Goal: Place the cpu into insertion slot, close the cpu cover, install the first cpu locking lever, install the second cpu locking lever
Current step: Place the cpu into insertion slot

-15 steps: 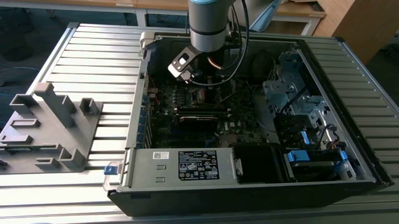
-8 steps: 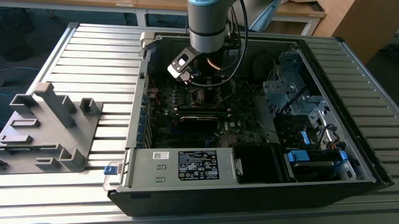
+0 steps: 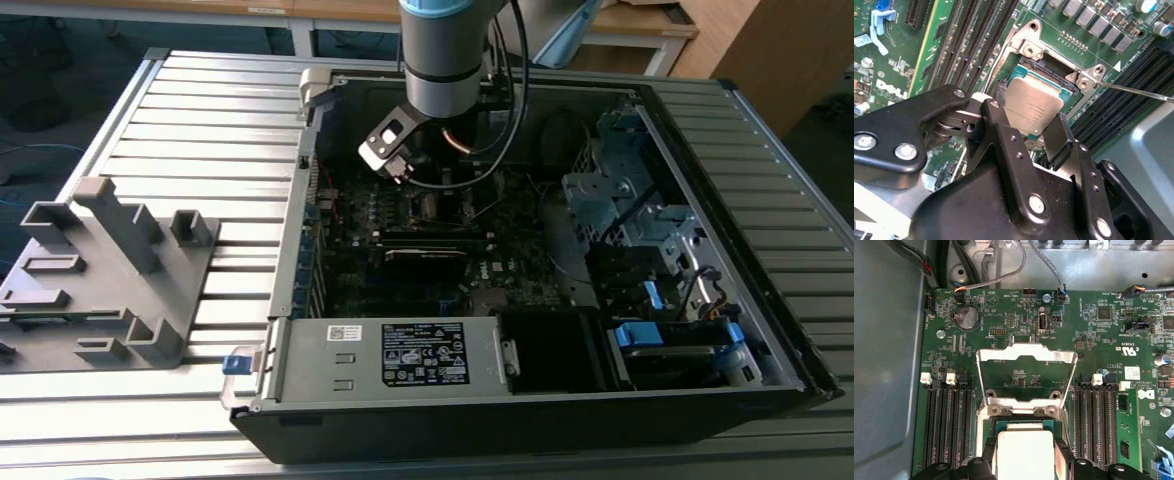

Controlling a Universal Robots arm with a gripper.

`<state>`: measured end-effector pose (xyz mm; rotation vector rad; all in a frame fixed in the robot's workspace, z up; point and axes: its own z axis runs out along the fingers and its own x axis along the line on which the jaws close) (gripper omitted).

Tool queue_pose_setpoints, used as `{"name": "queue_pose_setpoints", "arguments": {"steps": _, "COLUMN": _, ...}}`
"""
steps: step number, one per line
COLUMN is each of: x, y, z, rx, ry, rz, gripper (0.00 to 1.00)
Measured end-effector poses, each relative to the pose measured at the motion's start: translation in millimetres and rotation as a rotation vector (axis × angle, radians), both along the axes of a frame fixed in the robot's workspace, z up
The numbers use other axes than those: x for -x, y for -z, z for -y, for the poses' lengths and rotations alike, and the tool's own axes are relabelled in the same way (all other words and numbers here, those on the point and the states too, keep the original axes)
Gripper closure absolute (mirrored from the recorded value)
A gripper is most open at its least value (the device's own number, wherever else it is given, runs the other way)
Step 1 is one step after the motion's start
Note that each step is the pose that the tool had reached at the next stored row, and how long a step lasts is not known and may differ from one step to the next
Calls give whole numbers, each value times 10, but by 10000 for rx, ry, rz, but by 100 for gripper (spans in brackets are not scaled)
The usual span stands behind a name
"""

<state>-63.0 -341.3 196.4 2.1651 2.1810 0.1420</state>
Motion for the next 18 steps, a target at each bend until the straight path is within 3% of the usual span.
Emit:
{"name": "queue_pose_setpoints", "arguments": {"steps": 8, "x": 6, "y": 12, "z": -35, "rx": -2, "ry": 0, "rz": 1, "gripper": 46}}
{"name": "queue_pose_setpoints", "arguments": {"steps": 18, "x": 24, "y": 33, "z": -36, "rx": -1, "ry": 35, "rz": 0, "gripper": 46}}
